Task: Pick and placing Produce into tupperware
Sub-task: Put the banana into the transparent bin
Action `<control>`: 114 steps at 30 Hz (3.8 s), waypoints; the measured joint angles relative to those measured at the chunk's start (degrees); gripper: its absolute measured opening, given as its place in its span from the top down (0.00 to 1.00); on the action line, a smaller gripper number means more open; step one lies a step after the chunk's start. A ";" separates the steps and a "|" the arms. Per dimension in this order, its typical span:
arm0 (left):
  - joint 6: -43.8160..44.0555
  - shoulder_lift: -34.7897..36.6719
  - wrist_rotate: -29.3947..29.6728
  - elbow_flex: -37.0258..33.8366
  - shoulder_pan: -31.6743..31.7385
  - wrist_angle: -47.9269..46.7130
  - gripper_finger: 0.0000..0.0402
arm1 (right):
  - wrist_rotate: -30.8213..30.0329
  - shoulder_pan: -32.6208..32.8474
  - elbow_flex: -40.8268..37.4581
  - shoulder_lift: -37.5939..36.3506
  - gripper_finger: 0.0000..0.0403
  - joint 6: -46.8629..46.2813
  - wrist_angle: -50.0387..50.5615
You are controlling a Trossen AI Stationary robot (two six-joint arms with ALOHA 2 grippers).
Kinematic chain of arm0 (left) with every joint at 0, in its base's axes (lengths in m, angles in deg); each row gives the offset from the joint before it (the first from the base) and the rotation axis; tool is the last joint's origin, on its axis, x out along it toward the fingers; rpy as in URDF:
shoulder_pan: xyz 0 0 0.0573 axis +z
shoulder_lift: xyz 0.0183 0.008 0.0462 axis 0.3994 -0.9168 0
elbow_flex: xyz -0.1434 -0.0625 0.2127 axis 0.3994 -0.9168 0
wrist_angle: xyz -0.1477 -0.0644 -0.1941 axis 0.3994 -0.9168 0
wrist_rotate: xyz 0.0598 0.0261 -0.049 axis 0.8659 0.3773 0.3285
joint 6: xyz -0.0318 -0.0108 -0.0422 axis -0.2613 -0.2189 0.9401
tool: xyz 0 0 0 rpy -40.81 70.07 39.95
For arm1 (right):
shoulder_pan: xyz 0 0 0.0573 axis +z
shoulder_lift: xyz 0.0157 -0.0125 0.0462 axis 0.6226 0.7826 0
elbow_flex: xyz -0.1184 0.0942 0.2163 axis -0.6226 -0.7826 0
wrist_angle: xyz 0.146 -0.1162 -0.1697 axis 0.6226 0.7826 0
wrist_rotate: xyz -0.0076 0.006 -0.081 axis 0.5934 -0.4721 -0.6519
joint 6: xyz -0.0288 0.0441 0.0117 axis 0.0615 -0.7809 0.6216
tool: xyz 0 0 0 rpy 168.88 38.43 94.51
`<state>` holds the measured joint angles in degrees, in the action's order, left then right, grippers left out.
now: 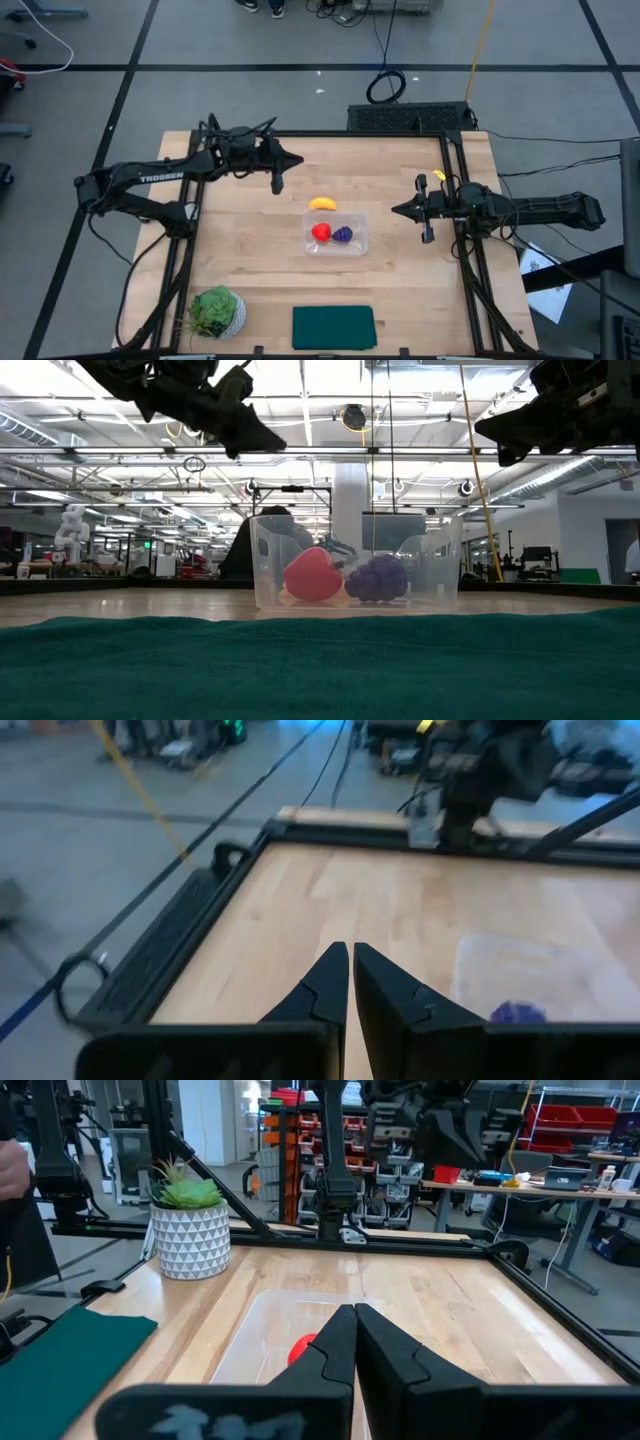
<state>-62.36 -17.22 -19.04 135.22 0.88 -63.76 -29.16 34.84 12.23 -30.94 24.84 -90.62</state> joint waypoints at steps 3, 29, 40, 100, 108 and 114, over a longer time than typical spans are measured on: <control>0.09 0.00 -1.93 0.00 -0.02 3.01 0.94 | 0.00 0.00 0.00 0.00 1.00 0.02 0.01; 0.33 -9.61 -3.61 15.16 2.14 -7.28 0.94 | 0.00 0.01 0.00 0.28 1.00 0.33 -0.01; -4.61 -25.75 -4.48 34.65 2.03 -28.17 0.94 | -0.01 0.00 0.00 2.02 1.00 0.34 -0.01; -5.19 -45.94 -2.42 51.69 -8.92 -66.23 0.94 | 0.00 0.00 -0.02 5.99 1.00 0.57 -0.47; -5.12 -45.98 -6.64 58.31 -7.14 -66.75 0.94 | -0.01 0.00 -0.02 5.99 1.00 0.57 -1.01; -5.37 -53.56 -7.20 69.43 -6.30 -74.12 0.94 | -0.02 -0.02 -0.02 6.16 1.00 0.57 -2.02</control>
<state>-67.73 -70.78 -26.23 204.65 -5.42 -137.88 -29.19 34.82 12.21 -24.77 25.41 -92.64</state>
